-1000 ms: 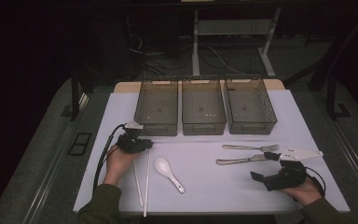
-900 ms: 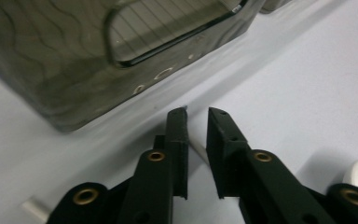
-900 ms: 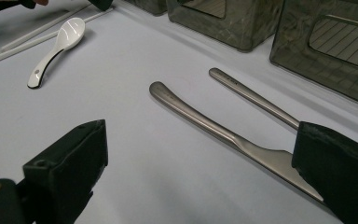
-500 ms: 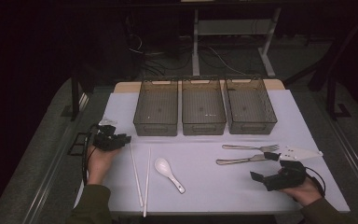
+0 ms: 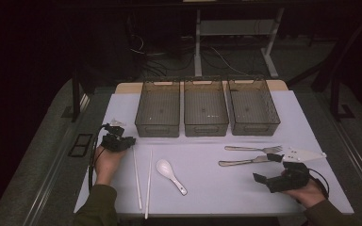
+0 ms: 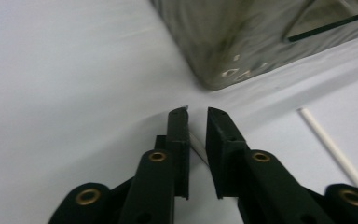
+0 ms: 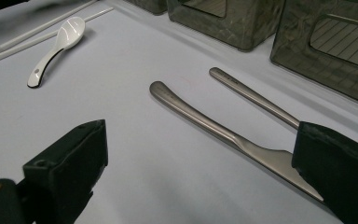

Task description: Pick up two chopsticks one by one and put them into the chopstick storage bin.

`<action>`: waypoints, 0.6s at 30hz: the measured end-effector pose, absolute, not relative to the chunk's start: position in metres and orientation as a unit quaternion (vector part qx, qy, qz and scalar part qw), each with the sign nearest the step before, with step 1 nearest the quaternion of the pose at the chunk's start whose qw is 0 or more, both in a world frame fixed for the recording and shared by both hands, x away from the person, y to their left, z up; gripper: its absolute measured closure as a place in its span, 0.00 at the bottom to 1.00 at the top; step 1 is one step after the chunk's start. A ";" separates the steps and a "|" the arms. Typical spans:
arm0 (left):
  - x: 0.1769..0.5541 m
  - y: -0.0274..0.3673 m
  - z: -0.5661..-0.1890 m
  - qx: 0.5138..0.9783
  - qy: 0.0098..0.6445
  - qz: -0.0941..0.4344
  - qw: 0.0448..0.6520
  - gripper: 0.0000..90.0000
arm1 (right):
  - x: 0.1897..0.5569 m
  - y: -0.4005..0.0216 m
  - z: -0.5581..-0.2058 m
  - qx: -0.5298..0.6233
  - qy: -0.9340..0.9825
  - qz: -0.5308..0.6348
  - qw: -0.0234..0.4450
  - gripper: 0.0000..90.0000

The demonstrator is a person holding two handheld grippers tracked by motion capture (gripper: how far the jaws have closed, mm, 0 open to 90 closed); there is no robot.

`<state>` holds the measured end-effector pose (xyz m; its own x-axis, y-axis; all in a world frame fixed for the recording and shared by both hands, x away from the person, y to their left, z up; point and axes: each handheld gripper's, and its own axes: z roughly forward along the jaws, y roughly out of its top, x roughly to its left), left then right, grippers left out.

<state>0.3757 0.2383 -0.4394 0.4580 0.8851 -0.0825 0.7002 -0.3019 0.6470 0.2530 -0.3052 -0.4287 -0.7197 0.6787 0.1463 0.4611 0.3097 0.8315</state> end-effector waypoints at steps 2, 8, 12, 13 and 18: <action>0.376 0.234 -0.440 0.797 0.494 0.144 0.318 0.91 | 0.253 -0.305 -0.429 0.356 0.801 0.467 0.117 0.04; 0.375 0.223 -0.440 0.813 0.469 0.137 0.318 0.92 | 0.253 -0.305 -0.428 0.358 0.800 0.467 0.116 0.04; 0.374 0.215 -0.439 0.824 0.451 0.131 0.315 0.92 | 0.253 -0.305 -0.428 0.358 0.800 0.468 0.115 0.04; 0.374 0.210 -0.439 0.830 0.441 0.127 0.316 0.92 | 0.253 -0.306 -0.428 0.358 0.800 0.467 0.116 0.04; 0.375 0.201 -0.438 0.843 0.420 0.127 0.312 0.94 | 0.253 -0.305 -0.428 0.359 0.800 0.467 0.115 0.04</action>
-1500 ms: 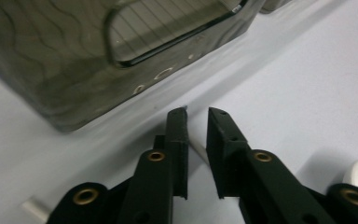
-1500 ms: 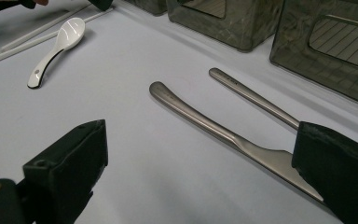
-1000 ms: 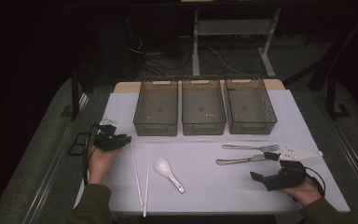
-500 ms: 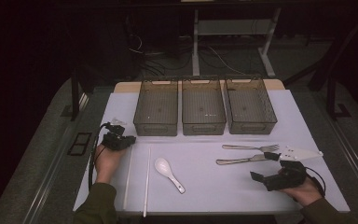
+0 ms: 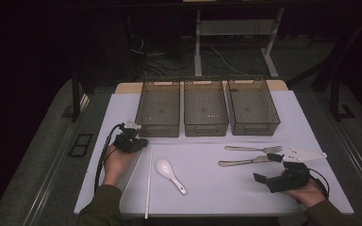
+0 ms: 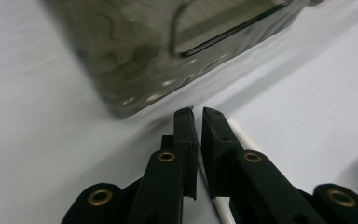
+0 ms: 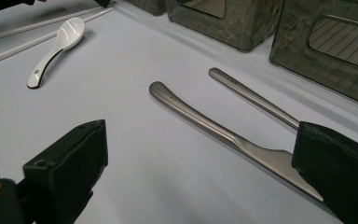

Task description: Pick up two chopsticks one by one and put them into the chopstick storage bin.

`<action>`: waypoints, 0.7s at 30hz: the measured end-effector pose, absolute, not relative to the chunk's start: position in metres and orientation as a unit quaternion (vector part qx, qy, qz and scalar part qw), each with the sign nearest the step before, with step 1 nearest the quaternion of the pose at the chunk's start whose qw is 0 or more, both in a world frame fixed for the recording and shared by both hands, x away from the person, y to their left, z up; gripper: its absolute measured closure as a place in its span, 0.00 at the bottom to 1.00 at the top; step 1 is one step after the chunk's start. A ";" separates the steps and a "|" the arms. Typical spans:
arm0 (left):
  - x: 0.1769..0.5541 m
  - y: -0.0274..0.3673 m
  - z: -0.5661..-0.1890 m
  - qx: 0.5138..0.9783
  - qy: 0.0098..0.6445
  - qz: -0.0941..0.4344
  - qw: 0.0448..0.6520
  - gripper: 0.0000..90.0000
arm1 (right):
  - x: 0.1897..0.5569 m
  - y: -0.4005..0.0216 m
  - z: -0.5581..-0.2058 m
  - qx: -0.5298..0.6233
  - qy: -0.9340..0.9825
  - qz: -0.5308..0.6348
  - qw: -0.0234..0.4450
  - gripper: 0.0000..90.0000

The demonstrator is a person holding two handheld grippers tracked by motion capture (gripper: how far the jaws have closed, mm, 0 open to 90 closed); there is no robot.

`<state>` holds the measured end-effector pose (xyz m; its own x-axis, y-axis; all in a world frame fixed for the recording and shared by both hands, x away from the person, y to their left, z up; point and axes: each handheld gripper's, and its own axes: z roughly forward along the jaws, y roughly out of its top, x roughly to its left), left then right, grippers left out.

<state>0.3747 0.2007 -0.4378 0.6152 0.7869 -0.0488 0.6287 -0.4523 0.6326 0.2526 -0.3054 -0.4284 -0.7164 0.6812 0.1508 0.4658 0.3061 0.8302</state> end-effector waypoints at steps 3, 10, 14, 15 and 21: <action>0.374 0.196 -0.435 0.844 0.409 0.128 0.322 0.99 | 0.253 -0.305 -0.429 0.357 0.800 0.467 0.117 0.04; 0.374 0.192 -0.436 0.849 0.403 0.130 0.316 0.99 | 0.252 -0.306 -0.428 0.359 0.799 0.468 0.115 0.04; 0.364 0.196 -0.429 0.840 0.408 0.137 0.330 0.89 | 0.252 -0.306 -0.428 0.359 0.799 0.468 0.115 0.04; 0.364 0.196 -0.429 0.840 0.408 0.137 0.330 0.87 | 0.252 -0.306 -0.428 0.359 0.799 0.468 0.115 0.04; 0.332 0.208 -0.422 0.829 0.421 0.135 0.343 0.79 | 0.252 -0.306 -0.428 0.358 0.799 0.469 0.117 0.04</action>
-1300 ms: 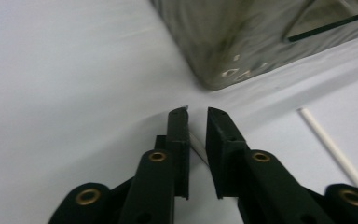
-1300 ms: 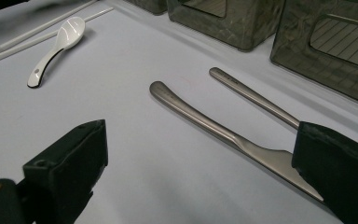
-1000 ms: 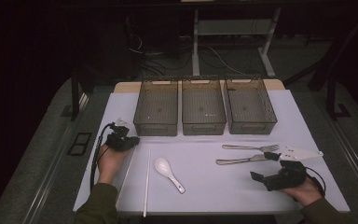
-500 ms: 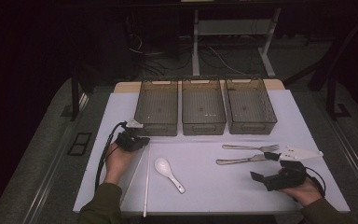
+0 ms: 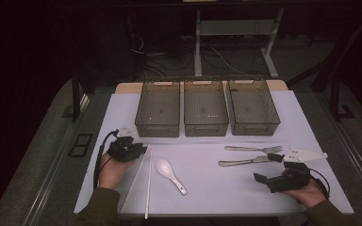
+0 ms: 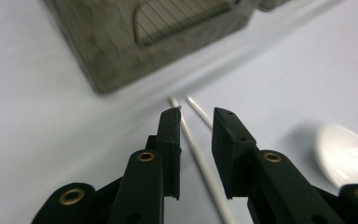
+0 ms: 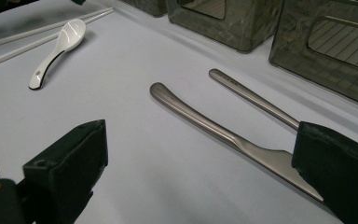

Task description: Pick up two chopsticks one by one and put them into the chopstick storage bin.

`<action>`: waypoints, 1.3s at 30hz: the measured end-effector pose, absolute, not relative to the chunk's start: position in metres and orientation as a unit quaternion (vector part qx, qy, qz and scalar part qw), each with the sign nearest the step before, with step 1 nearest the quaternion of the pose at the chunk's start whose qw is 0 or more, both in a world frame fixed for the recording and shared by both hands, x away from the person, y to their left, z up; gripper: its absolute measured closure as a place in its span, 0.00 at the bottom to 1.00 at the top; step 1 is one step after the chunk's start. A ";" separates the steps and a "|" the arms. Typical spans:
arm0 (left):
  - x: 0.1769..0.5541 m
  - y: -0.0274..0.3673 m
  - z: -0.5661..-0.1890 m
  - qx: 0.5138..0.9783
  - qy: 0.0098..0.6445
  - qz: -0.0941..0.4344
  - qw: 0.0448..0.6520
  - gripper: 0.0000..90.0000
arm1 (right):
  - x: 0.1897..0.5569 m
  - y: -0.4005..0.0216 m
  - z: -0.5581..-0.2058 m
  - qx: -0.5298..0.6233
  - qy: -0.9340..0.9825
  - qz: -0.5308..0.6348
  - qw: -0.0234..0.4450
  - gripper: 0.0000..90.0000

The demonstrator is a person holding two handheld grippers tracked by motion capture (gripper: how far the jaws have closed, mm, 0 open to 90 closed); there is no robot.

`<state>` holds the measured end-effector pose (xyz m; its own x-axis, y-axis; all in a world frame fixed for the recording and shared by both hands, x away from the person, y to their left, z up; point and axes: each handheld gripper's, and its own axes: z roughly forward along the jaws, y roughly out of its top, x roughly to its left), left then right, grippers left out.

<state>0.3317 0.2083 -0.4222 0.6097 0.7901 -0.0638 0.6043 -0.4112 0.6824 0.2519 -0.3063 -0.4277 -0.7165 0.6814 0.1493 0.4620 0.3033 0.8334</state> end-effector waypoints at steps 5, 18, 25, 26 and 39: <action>0.299 0.216 -0.427 0.829 0.430 0.128 0.334 0.79 | 0.251 -0.306 -0.427 0.358 0.798 0.471 0.116 0.04; 0.263 0.219 -0.436 0.848 0.413 0.125 0.307 0.83 | 0.251 -0.306 -0.427 0.359 0.798 0.471 0.115 0.04; 0.267 0.217 -0.435 0.862 0.393 0.140 0.288 0.87 | 0.250 -0.306 -0.427 0.359 0.797 0.472 0.114 0.04; 0.269 0.217 -0.435 0.862 0.393 0.141 0.288 0.87 | 0.250 -0.306 -0.427 0.359 0.797 0.472 0.114 0.04; 0.289 0.228 -0.433 0.868 0.384 0.153 0.275 0.89 | 0.251 -0.306 -0.427 0.359 0.797 0.472 0.115 0.04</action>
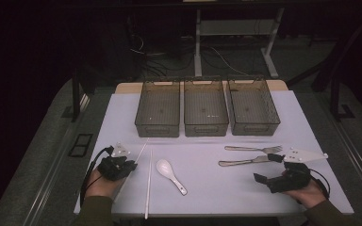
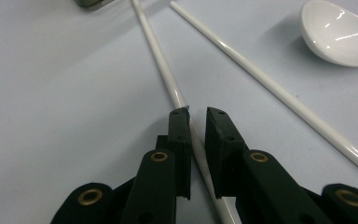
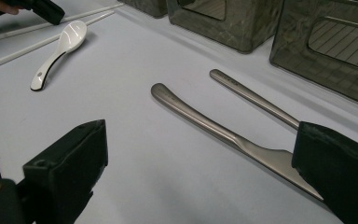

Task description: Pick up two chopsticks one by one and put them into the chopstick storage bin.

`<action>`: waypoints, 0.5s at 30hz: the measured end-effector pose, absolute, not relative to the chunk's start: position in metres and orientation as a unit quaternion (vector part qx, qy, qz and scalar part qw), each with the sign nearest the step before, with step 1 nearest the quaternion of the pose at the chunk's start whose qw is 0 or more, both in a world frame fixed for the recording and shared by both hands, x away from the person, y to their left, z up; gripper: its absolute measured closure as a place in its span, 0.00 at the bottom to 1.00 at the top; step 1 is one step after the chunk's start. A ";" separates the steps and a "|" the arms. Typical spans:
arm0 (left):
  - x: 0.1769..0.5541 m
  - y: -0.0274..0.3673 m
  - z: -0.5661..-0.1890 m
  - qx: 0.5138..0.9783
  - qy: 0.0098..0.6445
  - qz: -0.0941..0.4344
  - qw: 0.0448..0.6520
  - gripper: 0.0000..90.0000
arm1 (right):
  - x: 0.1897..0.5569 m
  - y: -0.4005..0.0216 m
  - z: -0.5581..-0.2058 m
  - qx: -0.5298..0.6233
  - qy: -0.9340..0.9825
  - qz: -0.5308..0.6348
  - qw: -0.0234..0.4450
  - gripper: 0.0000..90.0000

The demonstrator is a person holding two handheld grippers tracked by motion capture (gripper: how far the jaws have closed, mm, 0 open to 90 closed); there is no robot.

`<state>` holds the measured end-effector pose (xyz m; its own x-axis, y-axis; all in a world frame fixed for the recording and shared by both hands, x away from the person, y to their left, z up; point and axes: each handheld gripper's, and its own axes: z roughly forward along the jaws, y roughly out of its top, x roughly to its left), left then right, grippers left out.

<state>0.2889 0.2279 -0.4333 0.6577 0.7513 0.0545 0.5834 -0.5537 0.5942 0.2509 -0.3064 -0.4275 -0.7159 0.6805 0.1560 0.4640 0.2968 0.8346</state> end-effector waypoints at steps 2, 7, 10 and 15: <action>0.289 0.230 -0.433 0.869 0.384 0.159 0.270 0.89 | 0.251 -0.307 -0.427 0.360 0.797 0.472 0.115 0.04; 0.289 0.242 -0.435 0.854 0.406 0.151 0.288 0.90 | 0.250 -0.306 -0.427 0.360 0.797 0.472 0.114 0.04; 0.286 0.247 -0.438 0.832 0.436 0.140 0.313 0.91 | 0.250 -0.307 -0.427 0.360 0.797 0.472 0.115 0.04; 0.280 0.248 -0.441 0.811 0.465 0.139 0.328 0.91 | 0.250 -0.308 -0.427 0.361 0.796 0.472 0.116 0.04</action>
